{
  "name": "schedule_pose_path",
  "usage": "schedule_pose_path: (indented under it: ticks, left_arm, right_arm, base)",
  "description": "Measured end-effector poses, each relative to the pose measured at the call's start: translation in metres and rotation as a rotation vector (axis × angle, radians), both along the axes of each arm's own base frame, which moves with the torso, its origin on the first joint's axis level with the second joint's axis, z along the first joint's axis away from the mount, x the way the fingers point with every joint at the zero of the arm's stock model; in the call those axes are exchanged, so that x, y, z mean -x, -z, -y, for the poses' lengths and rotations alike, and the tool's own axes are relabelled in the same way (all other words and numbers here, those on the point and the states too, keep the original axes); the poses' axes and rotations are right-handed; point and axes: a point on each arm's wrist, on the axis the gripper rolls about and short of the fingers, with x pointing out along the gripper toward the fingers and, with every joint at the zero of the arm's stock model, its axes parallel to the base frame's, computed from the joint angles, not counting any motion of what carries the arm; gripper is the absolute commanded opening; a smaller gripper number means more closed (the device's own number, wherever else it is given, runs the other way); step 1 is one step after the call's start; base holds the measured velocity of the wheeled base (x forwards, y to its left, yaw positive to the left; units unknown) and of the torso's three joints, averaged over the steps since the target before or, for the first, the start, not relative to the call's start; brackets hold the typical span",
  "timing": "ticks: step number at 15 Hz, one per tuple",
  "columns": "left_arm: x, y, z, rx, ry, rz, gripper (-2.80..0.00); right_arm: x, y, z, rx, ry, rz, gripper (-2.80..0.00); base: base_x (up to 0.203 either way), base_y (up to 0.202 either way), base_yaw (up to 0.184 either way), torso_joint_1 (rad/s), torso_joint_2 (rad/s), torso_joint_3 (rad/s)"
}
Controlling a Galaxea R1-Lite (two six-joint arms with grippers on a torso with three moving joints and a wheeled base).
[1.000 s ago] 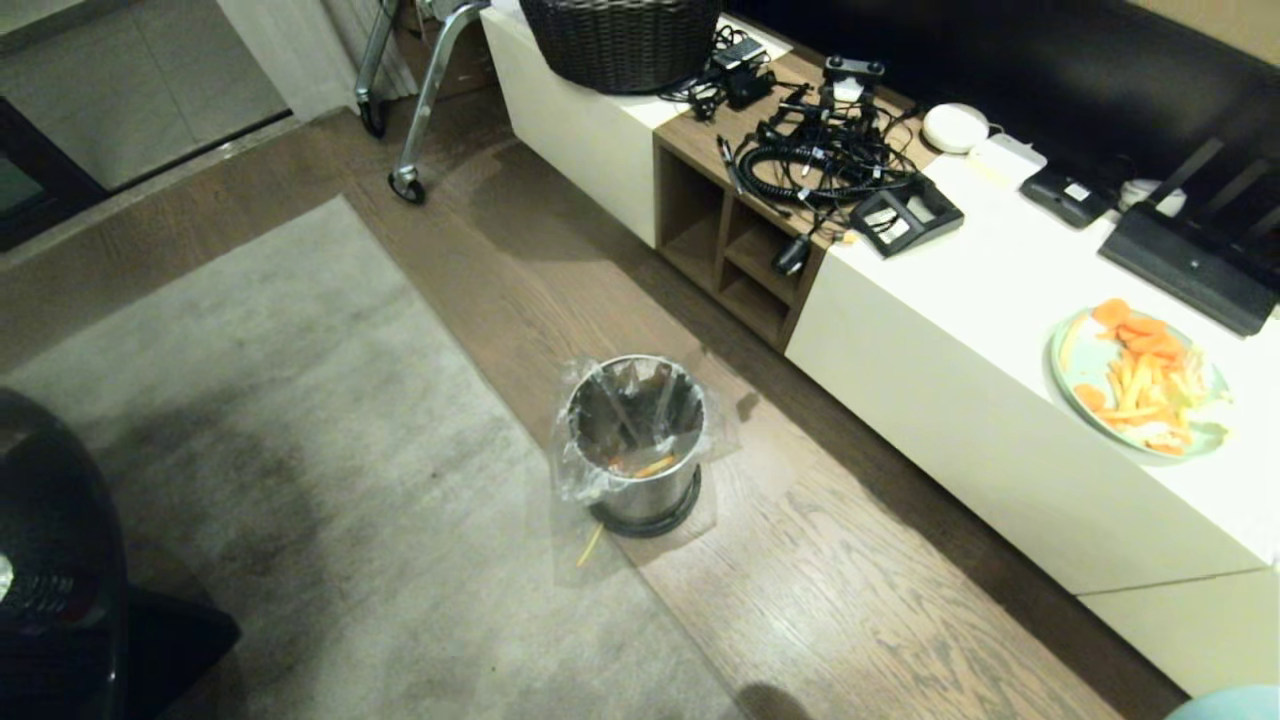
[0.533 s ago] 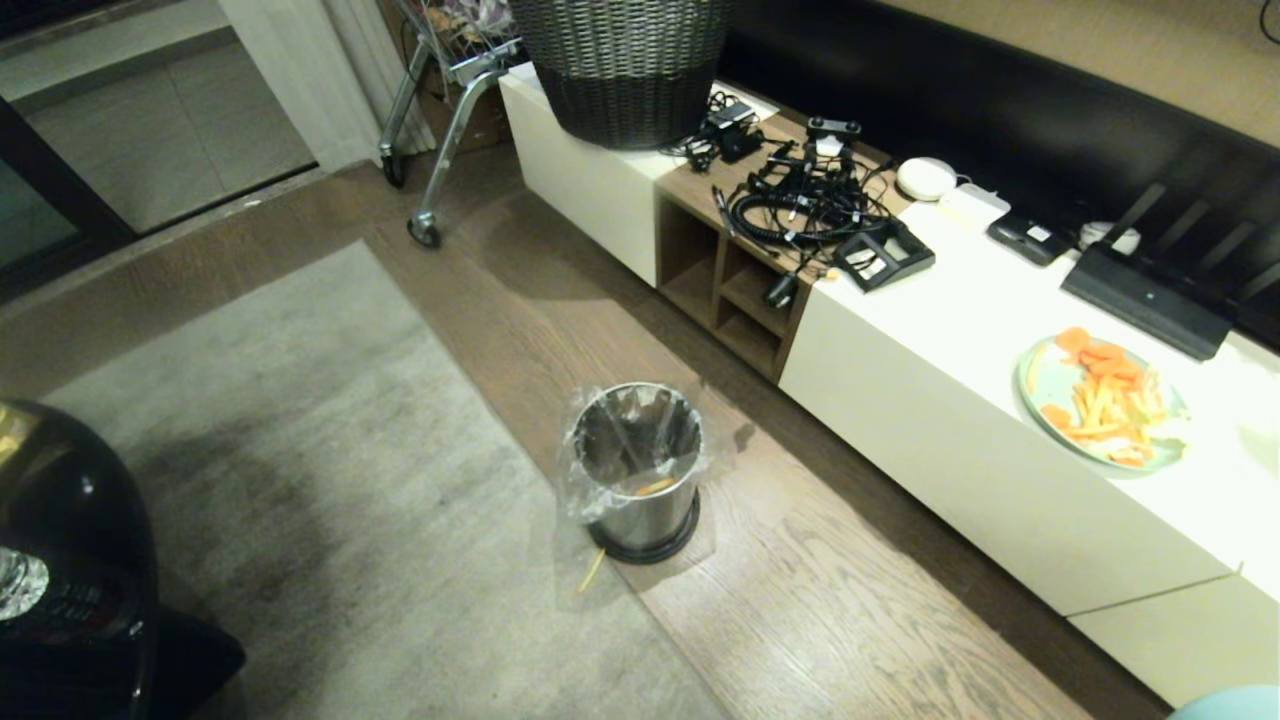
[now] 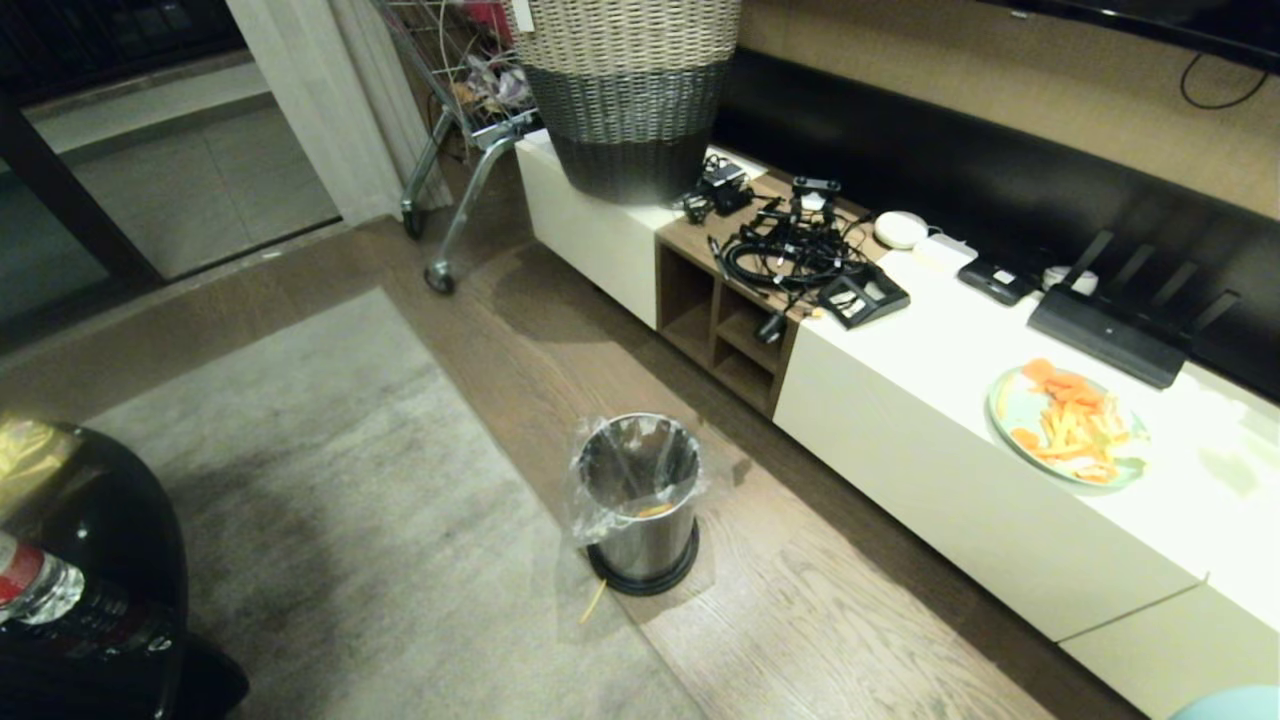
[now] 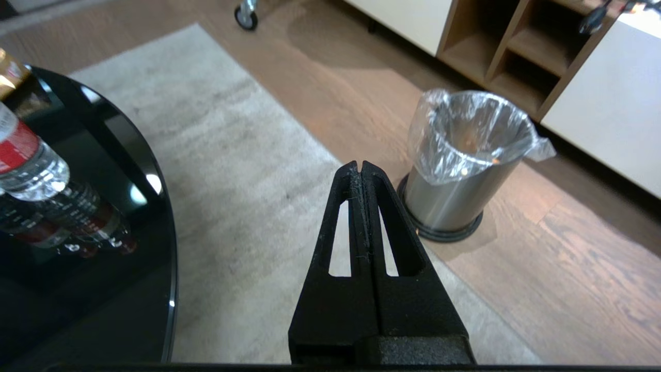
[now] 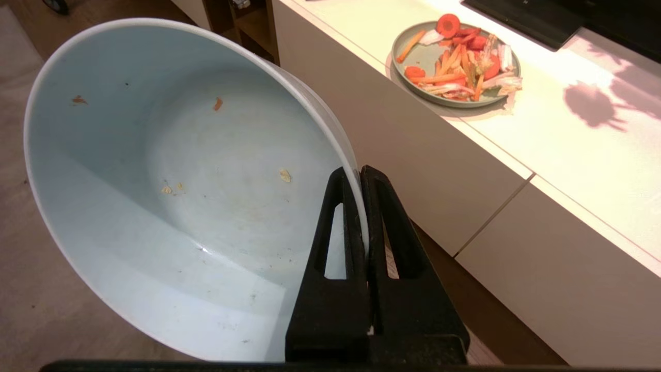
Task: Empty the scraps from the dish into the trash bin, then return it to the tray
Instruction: Put the bowl back to the table
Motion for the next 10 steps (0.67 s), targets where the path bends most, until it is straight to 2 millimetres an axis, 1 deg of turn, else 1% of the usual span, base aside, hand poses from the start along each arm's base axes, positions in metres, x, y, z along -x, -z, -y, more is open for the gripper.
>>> schedule_pose_path:
  ticks: [10]
  left_arm:
    - [0.0,0.0,0.0,0.0,0.001,0.0,-2.8]
  right_arm:
    - [0.0,0.0,0.0,0.0,0.0,0.0,-2.8]
  base:
    - [0.0,0.0,0.0,0.002,0.0,0.203]
